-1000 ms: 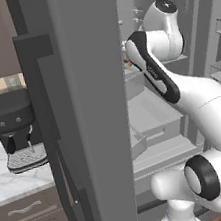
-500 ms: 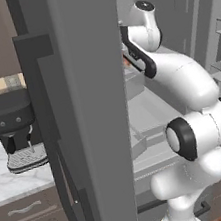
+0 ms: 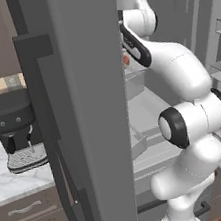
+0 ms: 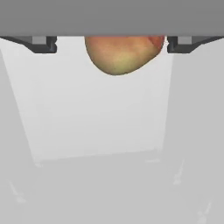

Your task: Pick up each peach from the fridge and place one peach on each plate on the dining counter.

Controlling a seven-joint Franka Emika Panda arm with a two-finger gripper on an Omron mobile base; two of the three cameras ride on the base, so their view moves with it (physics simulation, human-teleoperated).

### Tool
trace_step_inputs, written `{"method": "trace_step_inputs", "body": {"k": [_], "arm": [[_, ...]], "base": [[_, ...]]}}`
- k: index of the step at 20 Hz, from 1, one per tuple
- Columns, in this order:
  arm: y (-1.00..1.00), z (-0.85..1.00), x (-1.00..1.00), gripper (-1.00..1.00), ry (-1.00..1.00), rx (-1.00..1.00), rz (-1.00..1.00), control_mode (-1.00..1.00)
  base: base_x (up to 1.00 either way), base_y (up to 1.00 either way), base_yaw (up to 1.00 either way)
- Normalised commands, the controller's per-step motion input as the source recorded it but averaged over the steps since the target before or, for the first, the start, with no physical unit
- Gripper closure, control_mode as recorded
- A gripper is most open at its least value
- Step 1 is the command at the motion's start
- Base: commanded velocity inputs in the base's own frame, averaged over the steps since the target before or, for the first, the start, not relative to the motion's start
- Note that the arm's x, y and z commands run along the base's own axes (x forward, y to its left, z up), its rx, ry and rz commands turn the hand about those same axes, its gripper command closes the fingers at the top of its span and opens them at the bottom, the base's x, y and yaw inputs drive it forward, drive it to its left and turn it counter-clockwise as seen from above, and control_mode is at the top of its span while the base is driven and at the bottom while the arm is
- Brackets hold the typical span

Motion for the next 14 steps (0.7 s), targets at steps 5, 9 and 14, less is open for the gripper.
{"method": "trace_step_inputs", "body": {"k": [5,9,14], "arm": [[0.15,-0.02,-0.03,-1.00,-0.04,0.00,0.00,-1.00],[0.09,-0.11,0.08,-1.00,-0.16,0.00,-0.02,-1.00],[0.00,-0.29,-0.44,-1.00,-0.29,0.00,-0.08,-1.00]], "base": [[0.00,0.00,0.00],[0.00,0.00,0.00],[0.00,0.00,0.00]]}}
